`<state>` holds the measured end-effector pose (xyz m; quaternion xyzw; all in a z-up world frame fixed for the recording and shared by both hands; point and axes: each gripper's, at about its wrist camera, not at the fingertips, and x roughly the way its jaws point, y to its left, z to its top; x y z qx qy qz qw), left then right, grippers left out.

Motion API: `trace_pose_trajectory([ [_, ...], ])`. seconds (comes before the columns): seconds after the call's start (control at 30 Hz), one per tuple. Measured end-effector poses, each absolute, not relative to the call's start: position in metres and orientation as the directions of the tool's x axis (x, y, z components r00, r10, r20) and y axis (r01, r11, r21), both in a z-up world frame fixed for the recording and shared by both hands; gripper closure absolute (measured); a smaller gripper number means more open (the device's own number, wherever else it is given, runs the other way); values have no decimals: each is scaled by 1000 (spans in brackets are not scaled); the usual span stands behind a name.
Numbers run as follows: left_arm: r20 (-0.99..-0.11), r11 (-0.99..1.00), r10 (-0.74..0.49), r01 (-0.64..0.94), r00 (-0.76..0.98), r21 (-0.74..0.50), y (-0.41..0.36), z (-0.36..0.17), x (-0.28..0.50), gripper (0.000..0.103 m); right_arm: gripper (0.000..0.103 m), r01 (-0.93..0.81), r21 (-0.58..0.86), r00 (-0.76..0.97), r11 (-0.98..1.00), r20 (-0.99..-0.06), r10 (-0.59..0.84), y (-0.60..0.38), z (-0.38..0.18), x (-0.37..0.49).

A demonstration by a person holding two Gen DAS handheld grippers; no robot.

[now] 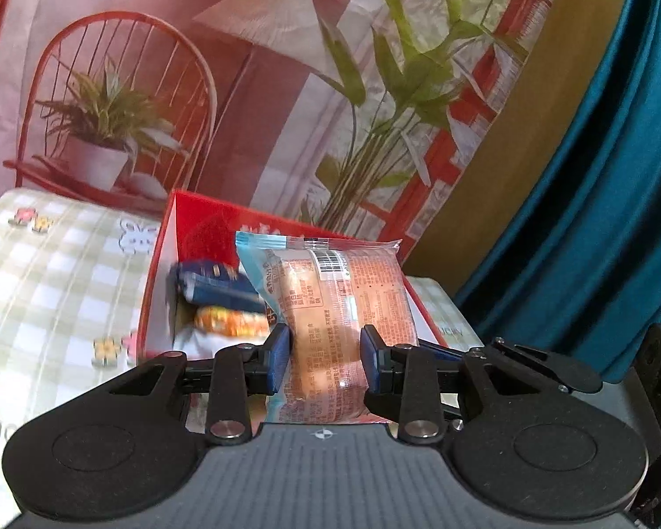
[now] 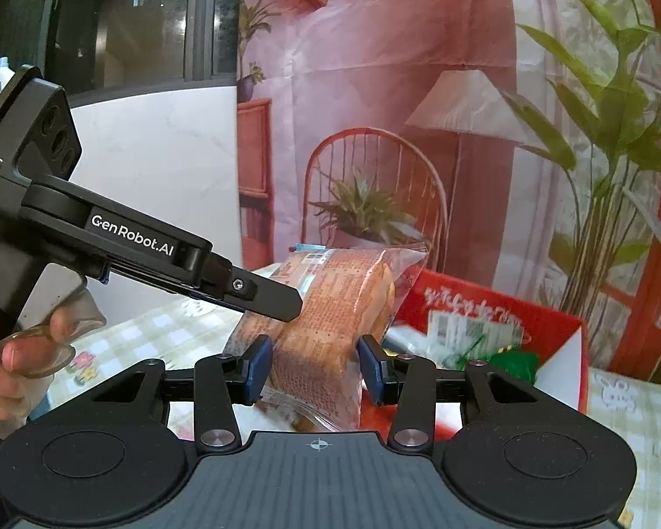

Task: Organize soft objects
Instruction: 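Lift the bread pastry with both grippers into the red box and release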

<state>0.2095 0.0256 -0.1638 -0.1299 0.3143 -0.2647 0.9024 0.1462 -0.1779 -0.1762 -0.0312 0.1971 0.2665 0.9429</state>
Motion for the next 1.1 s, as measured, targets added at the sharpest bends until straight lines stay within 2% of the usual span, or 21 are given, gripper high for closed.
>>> trace_pose_trajectory([
  [0.4,-490,817,-574,421,656,-393,-10,-161,285,67,63,-449,11,817,893,-401,415,-198,-166,219],
  [0.67,-533,826,-562,390,633,-408,-39,-179,330,67,63,-389,-9,831,921,-435,346,-217,-182,264],
  [0.87,-585,855,-518,395,625,-336,-57,-199,334,67,63,-342,30,819,939,-480,314,-226,-207,279],
  [1.1,-583,870,-490,398,647,-290,-47,-194,326,67,63,-332,14,822,943,-487,296,-229,-212,270],
])
